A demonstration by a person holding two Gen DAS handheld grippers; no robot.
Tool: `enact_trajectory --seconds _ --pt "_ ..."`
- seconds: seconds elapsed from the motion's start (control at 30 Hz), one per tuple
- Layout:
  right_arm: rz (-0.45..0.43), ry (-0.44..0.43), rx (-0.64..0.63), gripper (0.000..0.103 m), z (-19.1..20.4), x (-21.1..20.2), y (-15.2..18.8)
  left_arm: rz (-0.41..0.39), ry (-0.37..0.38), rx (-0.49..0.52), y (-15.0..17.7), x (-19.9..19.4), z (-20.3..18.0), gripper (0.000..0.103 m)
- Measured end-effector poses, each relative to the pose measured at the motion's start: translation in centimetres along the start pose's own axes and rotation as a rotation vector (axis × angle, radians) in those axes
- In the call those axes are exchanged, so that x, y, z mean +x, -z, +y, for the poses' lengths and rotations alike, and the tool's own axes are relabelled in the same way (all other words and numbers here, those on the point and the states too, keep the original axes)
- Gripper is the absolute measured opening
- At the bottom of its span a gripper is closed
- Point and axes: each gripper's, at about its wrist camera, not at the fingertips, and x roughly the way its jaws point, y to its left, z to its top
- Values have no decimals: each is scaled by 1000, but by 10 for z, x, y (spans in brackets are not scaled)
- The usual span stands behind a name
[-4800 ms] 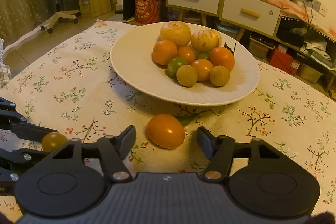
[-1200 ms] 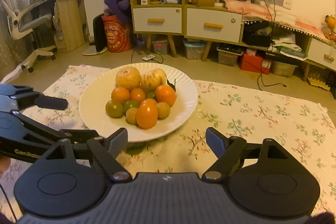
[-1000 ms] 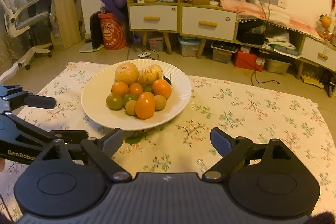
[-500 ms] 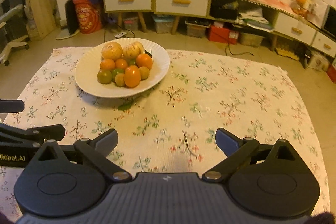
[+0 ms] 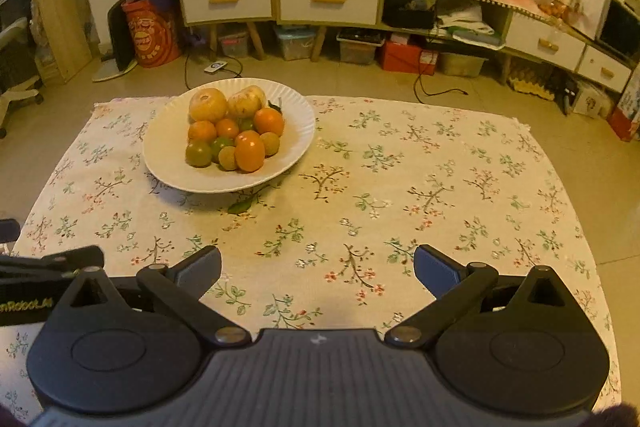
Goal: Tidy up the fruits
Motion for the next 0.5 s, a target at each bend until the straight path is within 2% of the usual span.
enact_trajectory --seconds 0.17,0.5 --pt "13 21 -43 103 11 4 0 24 -21 -9 -1 10 0 88" --pt "27 21 -34 102 12 7 -2 36 -18 -5 0 13 0 88"
